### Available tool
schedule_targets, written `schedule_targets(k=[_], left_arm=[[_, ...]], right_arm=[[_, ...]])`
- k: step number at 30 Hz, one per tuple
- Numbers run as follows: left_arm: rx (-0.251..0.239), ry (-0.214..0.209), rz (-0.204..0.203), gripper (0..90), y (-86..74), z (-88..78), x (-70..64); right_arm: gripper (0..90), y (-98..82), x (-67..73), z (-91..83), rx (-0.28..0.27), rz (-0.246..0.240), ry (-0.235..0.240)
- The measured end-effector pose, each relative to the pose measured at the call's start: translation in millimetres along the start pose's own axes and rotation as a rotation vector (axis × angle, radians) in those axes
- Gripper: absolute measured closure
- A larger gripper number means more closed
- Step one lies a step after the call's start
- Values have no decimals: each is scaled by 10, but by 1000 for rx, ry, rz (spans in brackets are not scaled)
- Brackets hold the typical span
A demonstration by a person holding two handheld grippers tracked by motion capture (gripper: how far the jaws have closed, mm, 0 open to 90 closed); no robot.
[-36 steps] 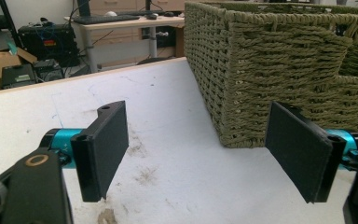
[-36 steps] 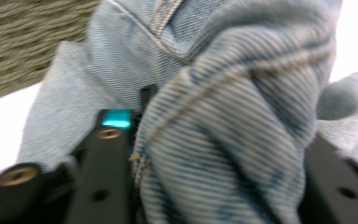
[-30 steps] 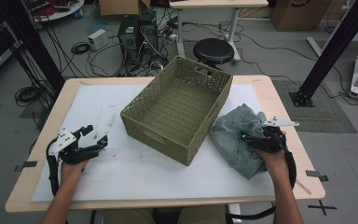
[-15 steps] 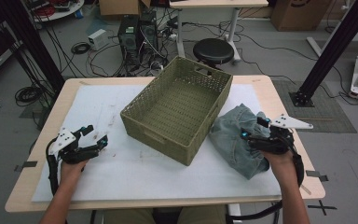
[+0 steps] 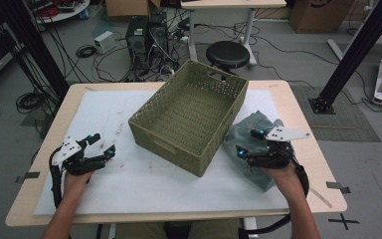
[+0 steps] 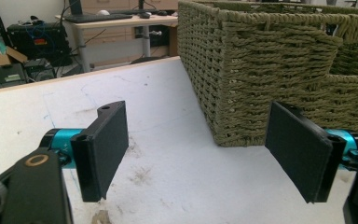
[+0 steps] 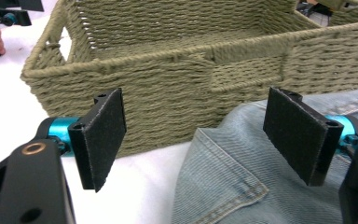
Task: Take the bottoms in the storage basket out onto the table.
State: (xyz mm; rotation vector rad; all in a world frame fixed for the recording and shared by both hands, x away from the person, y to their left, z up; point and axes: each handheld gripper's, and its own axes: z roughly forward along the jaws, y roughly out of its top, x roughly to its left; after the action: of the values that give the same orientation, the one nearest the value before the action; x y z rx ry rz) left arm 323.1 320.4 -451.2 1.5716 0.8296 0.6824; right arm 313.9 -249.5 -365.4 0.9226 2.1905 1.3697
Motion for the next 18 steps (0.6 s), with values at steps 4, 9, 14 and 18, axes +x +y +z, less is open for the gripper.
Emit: schedule_targets(k=[4, 9, 14, 18], left_arm=[[-1, 0, -4, 217, 2, -4, 2], [27, 13, 5, 212, 24, -47, -26], [10, 24, 0, 212, 56, -87, -23], [18, 25, -8, 212, 46, -95, -24]], right_arm=[[210, 25, 77, 40, 6, -22, 36], [210, 16, 116, 129, 14, -24, 47], [210, -1, 101, 158, 16, -16, 49], [210, -3, 89, 166, 21, -10, 44]])
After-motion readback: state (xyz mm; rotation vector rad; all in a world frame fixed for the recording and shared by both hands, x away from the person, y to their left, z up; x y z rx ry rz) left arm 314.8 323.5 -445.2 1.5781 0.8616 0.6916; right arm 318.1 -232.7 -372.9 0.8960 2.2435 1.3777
